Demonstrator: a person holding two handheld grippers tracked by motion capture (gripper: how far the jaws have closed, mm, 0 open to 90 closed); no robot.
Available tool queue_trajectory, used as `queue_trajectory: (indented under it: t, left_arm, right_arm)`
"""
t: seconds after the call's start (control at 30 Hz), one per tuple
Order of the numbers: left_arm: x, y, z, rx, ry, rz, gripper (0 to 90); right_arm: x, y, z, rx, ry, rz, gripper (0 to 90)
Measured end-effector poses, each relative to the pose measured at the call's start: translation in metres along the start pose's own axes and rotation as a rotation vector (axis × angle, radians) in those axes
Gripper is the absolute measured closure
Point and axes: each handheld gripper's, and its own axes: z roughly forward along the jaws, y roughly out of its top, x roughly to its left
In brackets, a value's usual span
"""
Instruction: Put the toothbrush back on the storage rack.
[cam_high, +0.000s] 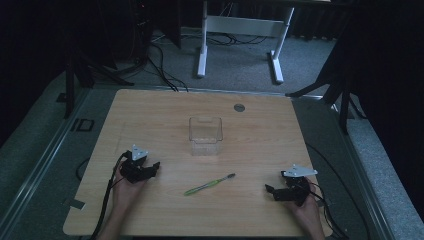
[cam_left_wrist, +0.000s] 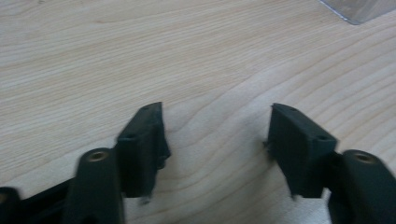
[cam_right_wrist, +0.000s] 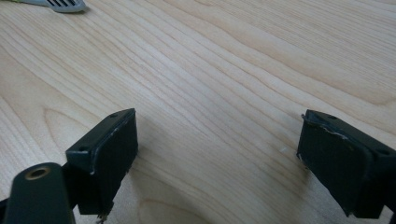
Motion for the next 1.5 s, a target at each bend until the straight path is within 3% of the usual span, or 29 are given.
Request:
queue_trajectory:
  t: [0.27,0.8,1.5]
  left_arm:
    - [-0.003,0.008,-0.008,-0.002,-0.001,0.035,40.9]
    - [-0.005,0.020,-0.020,-0.002,-0.017,0.066,41.2]
    - [-0.029,0.045,-0.026,-0.012,-0.053,0.128,41.0]
  right_arm:
    - [0.000,0.000,0.000,0.000,0.000,0.000,12.0]
    - [0.000,0.000,0.000,0.000,0.000,0.000,12.0]
    - [0.000,0.000,0.000,0.000,0.000,0.000,12.0]
